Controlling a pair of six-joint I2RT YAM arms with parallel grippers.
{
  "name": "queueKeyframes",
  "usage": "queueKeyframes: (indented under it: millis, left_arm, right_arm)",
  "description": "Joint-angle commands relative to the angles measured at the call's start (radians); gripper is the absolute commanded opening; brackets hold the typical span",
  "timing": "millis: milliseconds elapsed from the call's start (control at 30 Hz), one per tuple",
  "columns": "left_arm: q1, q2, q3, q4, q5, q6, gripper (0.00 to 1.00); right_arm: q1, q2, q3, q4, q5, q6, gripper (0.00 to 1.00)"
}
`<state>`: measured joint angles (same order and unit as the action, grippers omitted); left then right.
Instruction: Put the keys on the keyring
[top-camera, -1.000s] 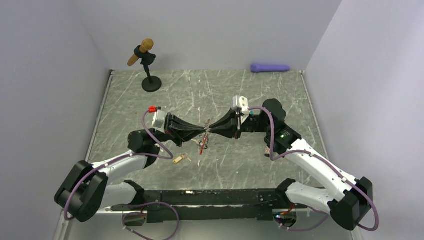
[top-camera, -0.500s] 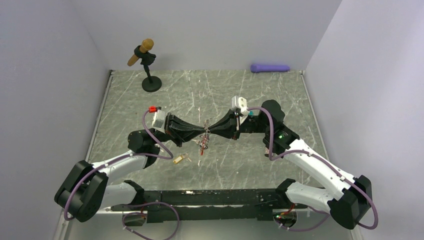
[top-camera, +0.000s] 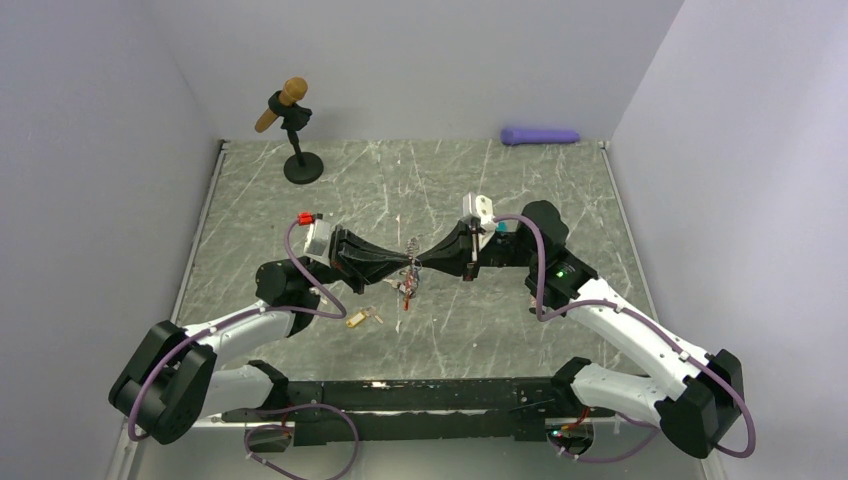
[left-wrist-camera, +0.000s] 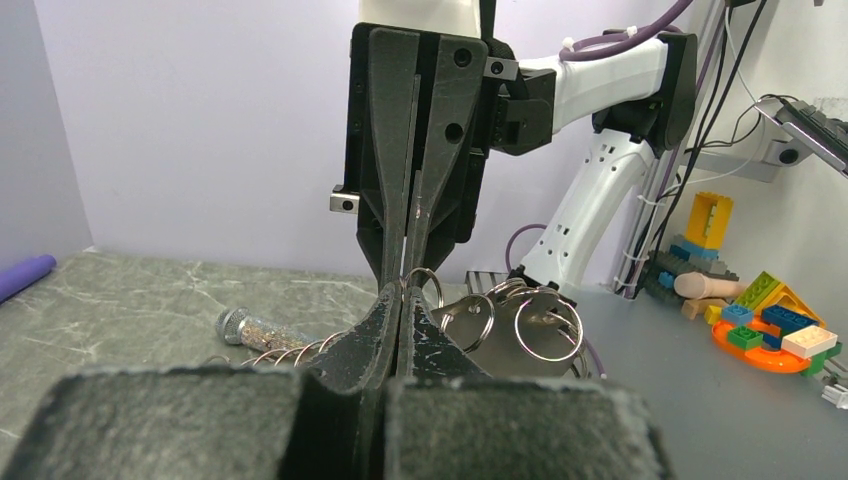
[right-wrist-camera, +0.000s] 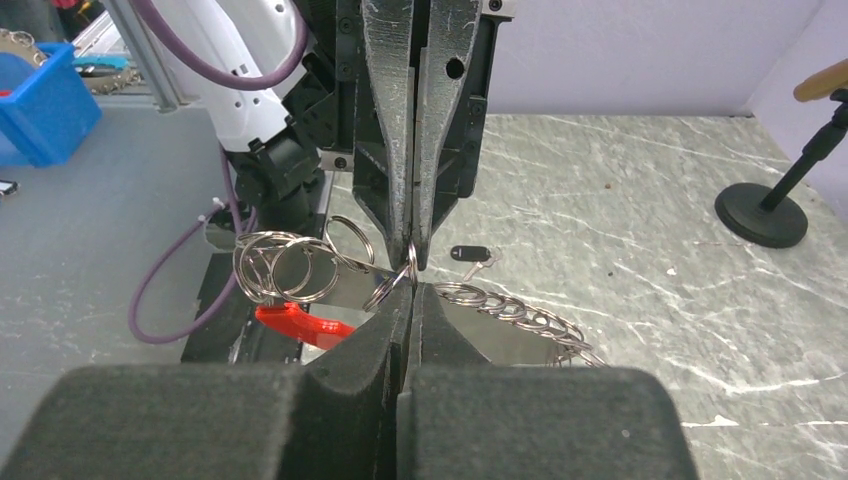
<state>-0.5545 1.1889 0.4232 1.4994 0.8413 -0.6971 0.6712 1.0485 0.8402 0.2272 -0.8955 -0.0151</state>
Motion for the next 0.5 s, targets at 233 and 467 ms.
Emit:
queueKeyframes:
  millis: [233, 467]
  left_arm:
    - [0.132, -0.115, -0.028, 0.076, 0.081, -0.058, 0.43]
    - [0.151, -0.276, 0.091, -0.684, 0.165, 0.313, 0.43]
  right_arm:
    - [0.005, 0.009, 0.183, -0.512, 0.063, -0.452, 0.00]
    - [0.102, 0.080, 0.371, -0.904, 0.322, -0.832, 0.00]
